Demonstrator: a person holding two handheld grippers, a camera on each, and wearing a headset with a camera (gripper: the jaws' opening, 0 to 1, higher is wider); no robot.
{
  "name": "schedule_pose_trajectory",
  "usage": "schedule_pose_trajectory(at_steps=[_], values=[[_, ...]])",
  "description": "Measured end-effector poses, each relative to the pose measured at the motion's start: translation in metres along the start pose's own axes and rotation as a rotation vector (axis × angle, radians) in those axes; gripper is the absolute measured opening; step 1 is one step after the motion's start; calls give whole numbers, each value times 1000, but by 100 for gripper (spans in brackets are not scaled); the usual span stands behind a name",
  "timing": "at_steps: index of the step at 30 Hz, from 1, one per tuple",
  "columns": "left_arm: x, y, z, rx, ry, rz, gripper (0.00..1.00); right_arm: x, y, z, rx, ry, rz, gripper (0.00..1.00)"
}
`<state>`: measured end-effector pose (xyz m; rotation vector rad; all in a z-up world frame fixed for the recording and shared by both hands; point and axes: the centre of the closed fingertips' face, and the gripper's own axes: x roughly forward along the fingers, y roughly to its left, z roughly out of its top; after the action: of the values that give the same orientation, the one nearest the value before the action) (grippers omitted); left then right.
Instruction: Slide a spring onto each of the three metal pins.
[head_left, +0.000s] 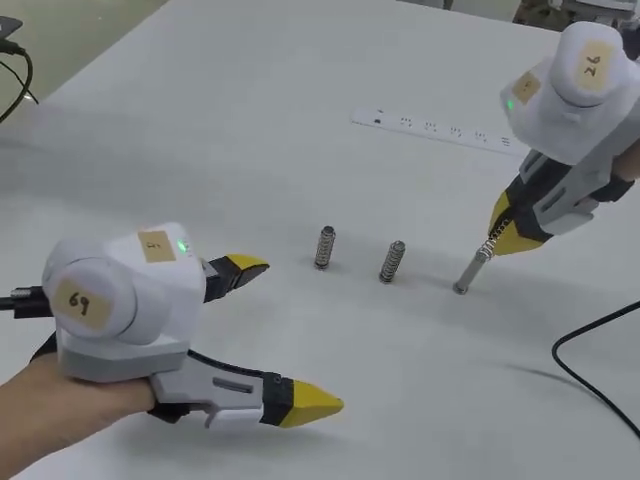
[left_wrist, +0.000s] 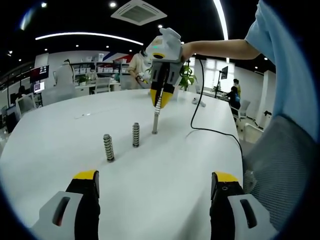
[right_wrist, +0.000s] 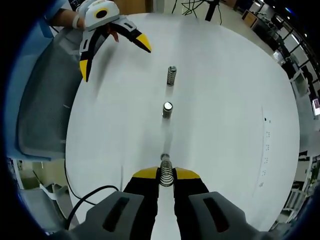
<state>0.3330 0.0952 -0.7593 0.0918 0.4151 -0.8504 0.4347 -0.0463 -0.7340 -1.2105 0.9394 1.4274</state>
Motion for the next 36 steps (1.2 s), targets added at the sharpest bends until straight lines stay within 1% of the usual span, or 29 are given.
schedule_pose_trajectory(at_steps=[13,31,36], values=[[2,0,-1,-9,2,-2,89,8,-2,-3,2,5,12,8],[1,0,-3,-17,7,-3,88,28,-10,-9,-1,25,22,8],[1,0,-2,-17,5,0,88,33,-10,-10,2,26,26,8]])
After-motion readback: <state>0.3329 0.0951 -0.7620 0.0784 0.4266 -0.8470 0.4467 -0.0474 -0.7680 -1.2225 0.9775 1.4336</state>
